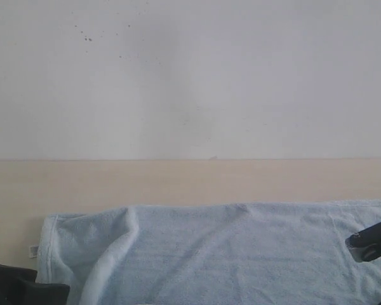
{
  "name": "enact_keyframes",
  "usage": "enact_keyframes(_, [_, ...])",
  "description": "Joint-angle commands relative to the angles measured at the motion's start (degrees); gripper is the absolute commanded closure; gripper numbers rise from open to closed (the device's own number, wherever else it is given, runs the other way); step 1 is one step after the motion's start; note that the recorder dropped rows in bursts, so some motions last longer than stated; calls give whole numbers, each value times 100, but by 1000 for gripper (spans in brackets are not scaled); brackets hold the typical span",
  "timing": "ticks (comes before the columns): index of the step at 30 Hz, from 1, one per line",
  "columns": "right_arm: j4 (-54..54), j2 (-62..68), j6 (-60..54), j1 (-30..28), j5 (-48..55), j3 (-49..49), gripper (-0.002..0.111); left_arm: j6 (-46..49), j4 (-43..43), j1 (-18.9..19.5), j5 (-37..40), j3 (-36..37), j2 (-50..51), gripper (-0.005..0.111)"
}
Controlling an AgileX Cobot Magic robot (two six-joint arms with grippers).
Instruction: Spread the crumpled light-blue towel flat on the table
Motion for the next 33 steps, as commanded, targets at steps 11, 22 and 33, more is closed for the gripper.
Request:
enact_keyframes(11, [570, -609, -27, 11, 33, -1062, 47, -357, 14, 7, 278, -510, -50, 44])
enact_keyframes(22, [5561, -94, -4803, 11, -378, -1064, 48, 348, 14, 7, 343, -489, 801, 45])
enact_keyframes(33, [5642, -2, -4755, 11, -695, -1064, 89, 319, 14, 7, 163, -463, 1652, 103])
